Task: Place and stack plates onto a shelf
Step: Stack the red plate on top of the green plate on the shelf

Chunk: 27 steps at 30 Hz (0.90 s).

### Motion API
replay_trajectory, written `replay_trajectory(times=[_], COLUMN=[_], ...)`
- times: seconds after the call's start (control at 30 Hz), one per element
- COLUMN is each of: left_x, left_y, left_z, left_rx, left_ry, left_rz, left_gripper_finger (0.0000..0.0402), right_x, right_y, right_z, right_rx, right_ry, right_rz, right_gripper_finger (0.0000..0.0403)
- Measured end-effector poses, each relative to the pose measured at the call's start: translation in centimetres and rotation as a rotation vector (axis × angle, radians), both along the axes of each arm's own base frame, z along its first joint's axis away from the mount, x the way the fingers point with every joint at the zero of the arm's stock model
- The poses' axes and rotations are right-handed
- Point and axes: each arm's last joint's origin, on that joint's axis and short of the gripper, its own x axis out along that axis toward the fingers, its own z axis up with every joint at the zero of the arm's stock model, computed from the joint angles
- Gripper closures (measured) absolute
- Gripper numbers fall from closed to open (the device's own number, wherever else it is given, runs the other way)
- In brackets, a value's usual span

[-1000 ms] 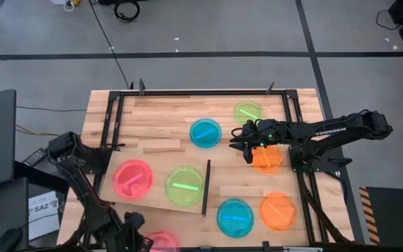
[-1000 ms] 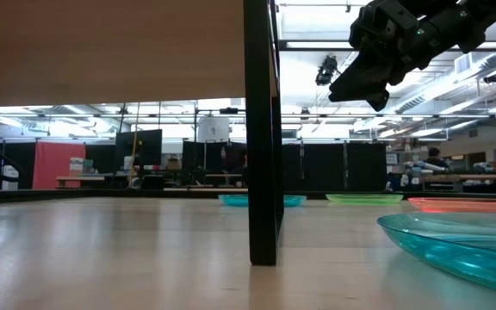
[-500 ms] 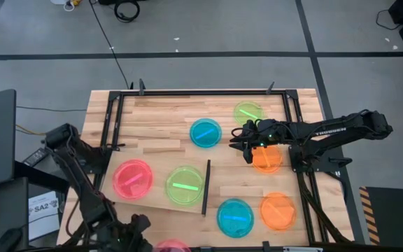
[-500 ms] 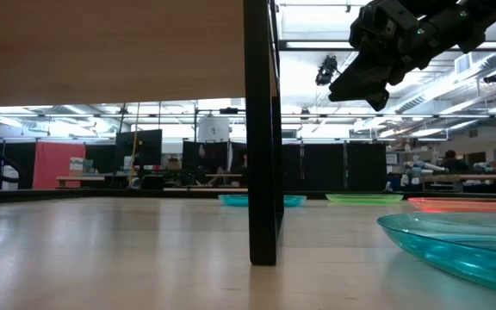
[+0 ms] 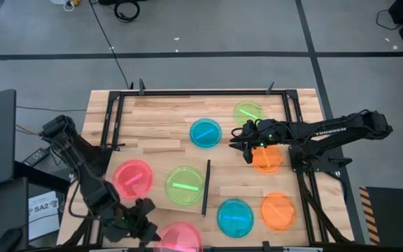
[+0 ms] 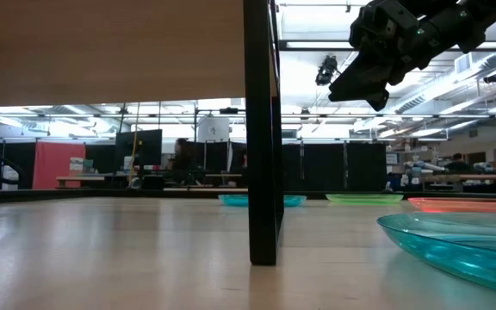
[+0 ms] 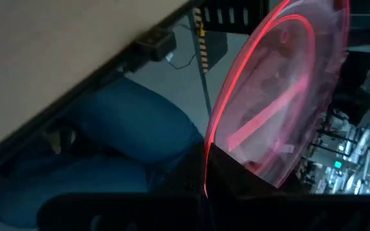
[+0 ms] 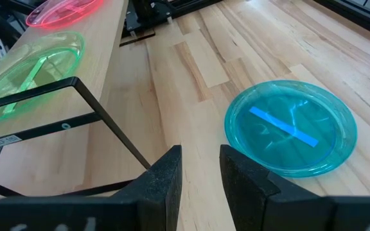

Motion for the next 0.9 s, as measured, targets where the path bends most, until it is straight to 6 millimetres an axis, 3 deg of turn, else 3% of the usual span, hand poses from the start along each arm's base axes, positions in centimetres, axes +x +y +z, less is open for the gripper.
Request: replay_trajectory(times=[0.27, 0.53, 0.9], left_x=[-0.3, -0.4, 0.7], left_y=[4.3, 8.7, 13.4], left_z=[1.3, 2.9, 2.9], left_rx=[0.034, 0.091, 0.148], left_ry=[0.128, 0.136, 0.198], left_rz=[-0.012, -0.007, -0.032], left_gripper_finger=[0.0395, 0.0395, 0.0395], right_x=[0.0, 0.0, 0.0], right_y=[0.0, 0.0, 0.0], right_z=[0.0, 0.0, 0.0], right_rx=[0.000, 0.000, 0.000], right_ry=[0.000, 0.000, 0.000], right_rz=[0.000, 0.000, 0.000], right_gripper_finger=[0.0291, 0.0291, 0.0291])
